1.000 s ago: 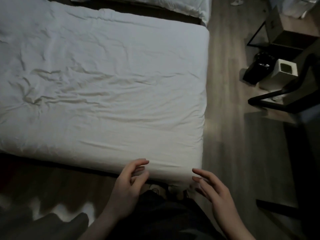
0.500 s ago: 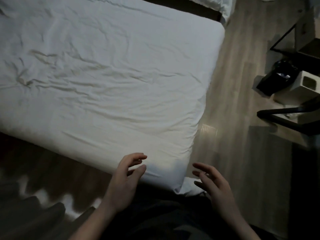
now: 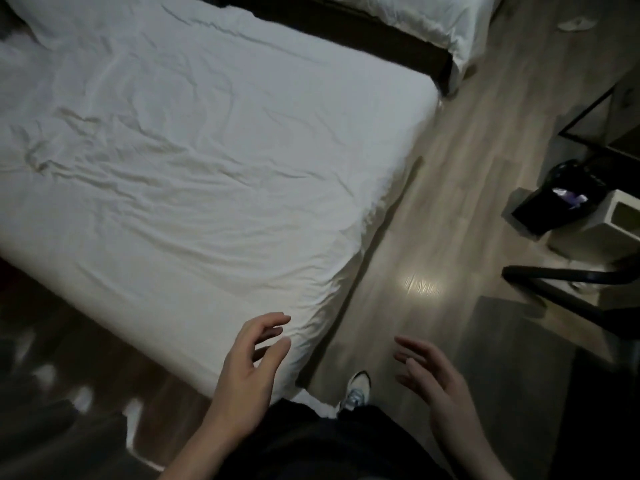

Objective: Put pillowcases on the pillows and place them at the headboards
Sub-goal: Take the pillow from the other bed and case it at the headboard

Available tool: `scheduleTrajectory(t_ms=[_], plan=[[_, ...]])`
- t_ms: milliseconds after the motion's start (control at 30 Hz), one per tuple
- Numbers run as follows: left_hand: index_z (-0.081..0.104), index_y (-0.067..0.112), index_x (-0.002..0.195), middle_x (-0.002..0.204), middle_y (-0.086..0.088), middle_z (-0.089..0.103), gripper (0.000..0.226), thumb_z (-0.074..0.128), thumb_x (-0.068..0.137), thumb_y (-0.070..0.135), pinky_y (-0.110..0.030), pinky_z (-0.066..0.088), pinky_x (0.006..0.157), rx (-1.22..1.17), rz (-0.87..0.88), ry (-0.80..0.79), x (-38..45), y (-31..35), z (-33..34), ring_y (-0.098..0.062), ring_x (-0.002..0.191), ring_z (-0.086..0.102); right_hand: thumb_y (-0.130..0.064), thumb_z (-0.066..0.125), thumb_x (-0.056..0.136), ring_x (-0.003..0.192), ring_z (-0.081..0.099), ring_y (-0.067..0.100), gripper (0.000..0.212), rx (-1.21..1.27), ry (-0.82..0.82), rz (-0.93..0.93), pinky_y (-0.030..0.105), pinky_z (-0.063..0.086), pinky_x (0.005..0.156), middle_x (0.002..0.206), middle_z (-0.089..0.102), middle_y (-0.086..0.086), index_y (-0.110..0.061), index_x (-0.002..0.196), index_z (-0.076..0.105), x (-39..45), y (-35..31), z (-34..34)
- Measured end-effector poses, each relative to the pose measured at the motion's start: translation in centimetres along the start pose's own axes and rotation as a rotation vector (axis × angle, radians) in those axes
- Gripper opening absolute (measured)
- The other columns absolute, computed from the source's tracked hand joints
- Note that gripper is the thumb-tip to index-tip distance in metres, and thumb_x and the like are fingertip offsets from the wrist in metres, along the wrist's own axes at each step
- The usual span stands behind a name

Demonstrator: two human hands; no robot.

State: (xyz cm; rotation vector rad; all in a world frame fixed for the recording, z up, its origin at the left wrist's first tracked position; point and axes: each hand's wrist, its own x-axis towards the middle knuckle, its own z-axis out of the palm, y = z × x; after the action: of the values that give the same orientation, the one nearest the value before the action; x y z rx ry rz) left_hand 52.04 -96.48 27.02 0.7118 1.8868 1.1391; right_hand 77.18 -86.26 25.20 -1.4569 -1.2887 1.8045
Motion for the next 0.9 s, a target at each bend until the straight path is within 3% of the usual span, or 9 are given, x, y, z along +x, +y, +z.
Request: scheduleTrajectory(t_ms=[133, 233, 367, 533, 600, 633, 733, 900], plan=[[0.069, 0.040, 0.118, 0.133, 0.013, 0.067, 0.030, 0.060, 0.090, 0.033, -0.009, 0.049, 0.090, 0.006, 0.006, 0.056, 1.6, 2.2, 2.5, -0.006, 0.124, 0.063, 0.003, 0.057, 0.097, 0.115, 0.068, 0.025, 0.030, -0.012, -0.045, 0.053, 0.026, 0.058, 0.085, 0.105, 0.079, -0.002, -0.015, 0.113, 0.074, 3.1, -0.7, -2.4], [0.069, 0.033, 0.121, 0.134, 0.012, 0.066, 0.029, 0.063, 0.093, 0.029, -0.008, 0.048, 0.090, 0.013, -0.017, 0.131, 2.7, 2.9, 3.1, -0.006, 0.124, 0.062, 0.001, 0.058, 0.097, 0.114, 0.068, 0.025, 0.029, -0.049, -0.120, 0.045, 0.029, 0.058, 0.088, 0.107, 0.078, 0.000, -0.015, 0.115, 0.073, 6.1, -2.7, -2.9], [0.069, 0.043, 0.115, 0.132, 0.012, 0.067, 0.035, 0.063, 0.101, 0.011, -0.015, 0.050, 0.092, 0.007, -0.049, 0.202, 5.9, 3.7, 3.9, -0.003, 0.121, 0.063, -0.004, 0.058, 0.098, 0.112, 0.071, 0.017, 0.028, -0.078, -0.173, -0.007, 0.039, 0.056, 0.097, 0.110, 0.078, 0.001, -0.016, 0.118, 0.072, 11.2, -7.2, -3.3], [0.069, 0.037, 0.119, 0.131, 0.016, 0.067, 0.030, 0.062, 0.102, 0.014, -0.022, 0.045, 0.093, -0.013, -0.056, 0.132, 14.5, 6.6, 7.2, -0.001, 0.121, 0.062, -0.003, 0.057, 0.099, 0.113, 0.070, 0.017, 0.028, -0.075, -0.107, -0.049, 0.035, 0.057, 0.096, 0.115, 0.076, -0.004, -0.016, 0.118, 0.072, 18.1, -11.6, -5.6], [0.069, 0.038, 0.118, 0.131, 0.015, 0.067, 0.029, 0.062, 0.102, 0.016, -0.022, 0.045, 0.093, -0.021, -0.032, 0.100, 19.2, 8.9, 8.4, -0.001, 0.120, 0.062, -0.011, 0.060, 0.098, 0.116, 0.069, 0.018, 0.026, -0.054, -0.051, -0.046, 0.036, 0.057, 0.097, 0.117, 0.075, -0.007, -0.018, 0.119, 0.072, 20.3, -13.1, -6.8], [0.069, 0.038, 0.118, 0.131, 0.015, 0.067, 0.026, 0.063, 0.102, 0.018, -0.023, 0.045, 0.093, -0.018, -0.010, 0.084, 21.5, 10.3, 9.0, -0.001, 0.120, 0.062, -0.024, 0.065, 0.095, 0.116, 0.069, 0.017, 0.025, -0.052, -0.031, -0.048, 0.037, 0.058, 0.098, 0.118, 0.075, -0.008, -0.021, 0.119, 0.073, 21.2, -13.7, -7.6], [0.069, 0.038, 0.118, 0.130, 0.014, 0.067, 0.025, 0.062, 0.094, 0.032, -0.022, 0.046, 0.092, 0.004, 0.049, 0.034, 28.1, 14.3, 10.6, -0.001, 0.119, 0.063, -0.074, 0.076, 0.067, 0.118, 0.068, 0.013, 0.061, -0.051, 0.021, -0.051, 0.039, 0.056, 0.099, 0.119, 0.075, -0.007, -0.035, 0.114, 0.076, 24.2, -15.7, -9.7], [0.070, 0.037, 0.118, 0.129, 0.013, 0.068, 0.023, 0.064, 0.098, 0.026, -0.020, 0.045, 0.091, 0.007, 0.058, -0.013, 35.2, 19.3, 13.8, -0.001, 0.119, 0.063, -0.078, 0.078, 0.060, 0.118, 0.068, 0.015, 0.066, 0.017, 0.090, -0.055, 0.042, 0.057, 0.099, 0.116, 0.076, -0.004, -0.037, 0.111, 0.077, 29.9, -18.6, -12.4]])
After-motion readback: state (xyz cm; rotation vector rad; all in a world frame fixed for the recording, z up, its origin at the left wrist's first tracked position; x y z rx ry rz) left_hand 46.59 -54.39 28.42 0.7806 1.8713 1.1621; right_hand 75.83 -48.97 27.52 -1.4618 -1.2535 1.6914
